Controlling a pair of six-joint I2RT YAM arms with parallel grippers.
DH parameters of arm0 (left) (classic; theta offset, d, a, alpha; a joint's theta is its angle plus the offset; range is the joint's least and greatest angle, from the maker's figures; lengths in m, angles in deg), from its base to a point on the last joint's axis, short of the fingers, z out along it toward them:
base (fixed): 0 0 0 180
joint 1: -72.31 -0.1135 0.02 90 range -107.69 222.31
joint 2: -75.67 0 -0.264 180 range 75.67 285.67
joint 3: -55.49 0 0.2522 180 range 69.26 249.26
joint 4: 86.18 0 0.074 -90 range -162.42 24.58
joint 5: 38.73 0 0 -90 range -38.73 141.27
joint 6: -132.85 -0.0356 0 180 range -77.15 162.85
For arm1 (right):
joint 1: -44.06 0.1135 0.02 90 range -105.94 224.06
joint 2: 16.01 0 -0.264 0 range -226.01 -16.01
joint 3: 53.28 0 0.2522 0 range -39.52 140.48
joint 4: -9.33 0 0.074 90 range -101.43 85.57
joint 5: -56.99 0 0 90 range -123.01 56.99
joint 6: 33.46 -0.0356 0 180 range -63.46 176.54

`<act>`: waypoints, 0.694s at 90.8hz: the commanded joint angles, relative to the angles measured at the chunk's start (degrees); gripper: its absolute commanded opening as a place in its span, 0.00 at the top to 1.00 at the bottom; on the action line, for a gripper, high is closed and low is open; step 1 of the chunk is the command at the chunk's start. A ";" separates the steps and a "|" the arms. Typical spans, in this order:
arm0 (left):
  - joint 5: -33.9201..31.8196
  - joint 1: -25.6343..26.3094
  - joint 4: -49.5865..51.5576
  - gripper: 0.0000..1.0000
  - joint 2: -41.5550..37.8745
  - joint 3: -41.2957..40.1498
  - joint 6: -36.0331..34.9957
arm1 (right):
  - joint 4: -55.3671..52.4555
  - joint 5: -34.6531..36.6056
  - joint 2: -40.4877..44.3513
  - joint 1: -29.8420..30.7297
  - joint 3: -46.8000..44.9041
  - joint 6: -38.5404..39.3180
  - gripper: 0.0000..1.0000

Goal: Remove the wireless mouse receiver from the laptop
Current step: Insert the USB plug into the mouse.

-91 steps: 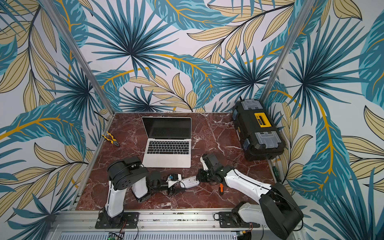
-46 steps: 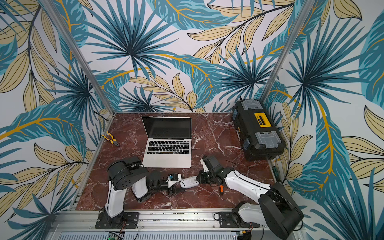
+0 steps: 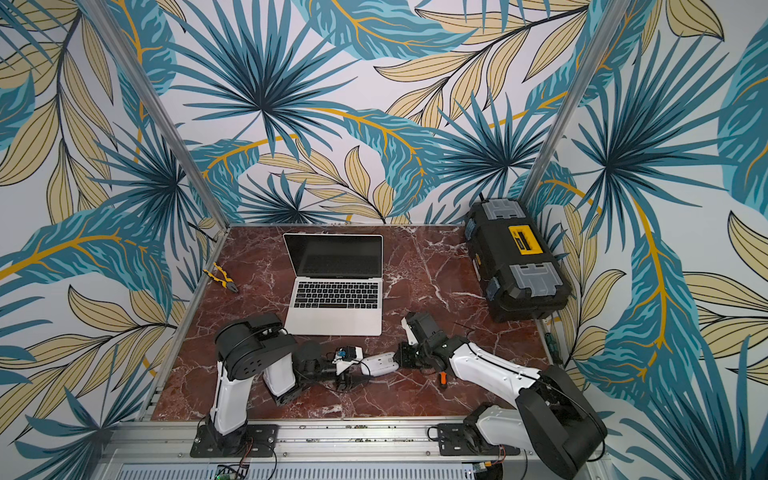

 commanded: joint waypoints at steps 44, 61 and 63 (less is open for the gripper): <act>-0.12 -0.26 2.06 0.46 1.49 0.14 0.08 | 1.09 0.04 -3.26 0.39 -2.55 0.65 0.80; -0.20 -0.30 1.99 0.46 1.46 0.16 0.67 | -2.39 3.82 0.09 0.39 1.07 4.52 0.71; -0.19 -0.24 1.87 0.46 1.35 0.15 0.73 | -2.85 4.33 0.80 0.39 1.76 5.00 0.68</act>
